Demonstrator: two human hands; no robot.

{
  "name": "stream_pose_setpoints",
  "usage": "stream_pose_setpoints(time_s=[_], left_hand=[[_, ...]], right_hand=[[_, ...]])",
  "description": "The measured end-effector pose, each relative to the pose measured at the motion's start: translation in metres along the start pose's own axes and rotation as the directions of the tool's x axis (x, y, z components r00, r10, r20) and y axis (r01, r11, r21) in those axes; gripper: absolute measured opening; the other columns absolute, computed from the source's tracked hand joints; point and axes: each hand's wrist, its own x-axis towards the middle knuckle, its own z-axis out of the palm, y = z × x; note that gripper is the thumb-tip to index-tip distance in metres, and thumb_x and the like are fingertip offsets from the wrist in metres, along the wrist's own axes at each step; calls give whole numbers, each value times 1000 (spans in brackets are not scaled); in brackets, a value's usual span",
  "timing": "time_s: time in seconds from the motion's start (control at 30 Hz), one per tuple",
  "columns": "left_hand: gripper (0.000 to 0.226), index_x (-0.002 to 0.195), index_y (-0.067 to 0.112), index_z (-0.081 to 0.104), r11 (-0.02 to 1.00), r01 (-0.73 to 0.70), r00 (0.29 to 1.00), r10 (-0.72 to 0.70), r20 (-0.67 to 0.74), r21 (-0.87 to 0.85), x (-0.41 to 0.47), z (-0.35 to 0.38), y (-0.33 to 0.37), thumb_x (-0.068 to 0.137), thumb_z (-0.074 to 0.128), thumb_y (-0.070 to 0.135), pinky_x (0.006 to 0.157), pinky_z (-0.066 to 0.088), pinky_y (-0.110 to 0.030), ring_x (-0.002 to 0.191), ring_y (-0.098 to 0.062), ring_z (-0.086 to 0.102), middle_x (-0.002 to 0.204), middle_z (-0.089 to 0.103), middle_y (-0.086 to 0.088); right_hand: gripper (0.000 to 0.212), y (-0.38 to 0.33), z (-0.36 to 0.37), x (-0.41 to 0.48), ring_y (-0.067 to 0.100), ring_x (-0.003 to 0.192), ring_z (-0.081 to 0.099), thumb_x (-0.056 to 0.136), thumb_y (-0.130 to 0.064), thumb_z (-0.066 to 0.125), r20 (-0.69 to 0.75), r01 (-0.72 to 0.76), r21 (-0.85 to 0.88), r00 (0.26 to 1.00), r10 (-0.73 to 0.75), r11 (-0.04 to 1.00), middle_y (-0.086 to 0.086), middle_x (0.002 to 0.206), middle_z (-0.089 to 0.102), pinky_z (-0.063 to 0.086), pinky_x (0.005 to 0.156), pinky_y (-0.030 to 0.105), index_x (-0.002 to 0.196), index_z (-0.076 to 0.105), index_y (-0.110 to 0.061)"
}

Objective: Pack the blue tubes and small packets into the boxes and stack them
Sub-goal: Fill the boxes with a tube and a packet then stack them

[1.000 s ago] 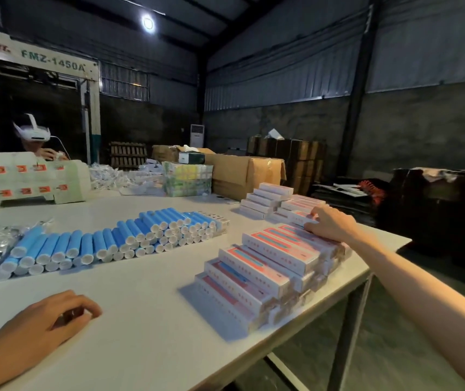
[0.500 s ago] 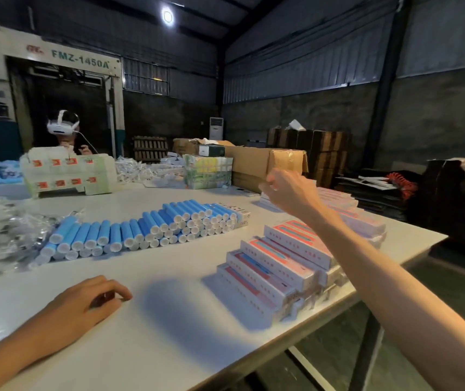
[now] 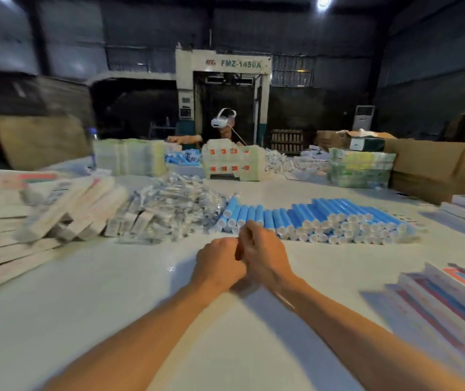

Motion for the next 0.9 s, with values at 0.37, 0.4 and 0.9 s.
stream_pose_setpoints(time_s=[0.37,0.4,0.9], left_hand=[[16,116,27,62,975,222,955,-214,-207,17,52,-49,-55,104,60,37,67,44,-33,84,-19,63,108,76,3],[22,123,23,60,972,227,948,-207,-242,57,62,-62,-68,105,61,34,70,48,-33,88,-19,64,113,74,0],[66,153,1,36,541,626,775,-511,-371,562,97,-183,-237,106,61,41,118,36,-51,147,-42,38,160,38,-24]], right_hand=[[18,16,30,4,19,73,60,101,-20,54,-15,-38,222,999,42,974,-3,78,67,51,71,45,84,61,-19],[17,17,30,4,20,74,61,101,-20,53,-3,-40,226,999,42,973,-2,79,68,52,71,44,85,61,-19],[22,14,31,8,14,64,57,99,-19,53,108,-46,399,994,3,916,-1,71,65,47,61,36,83,68,-21]])
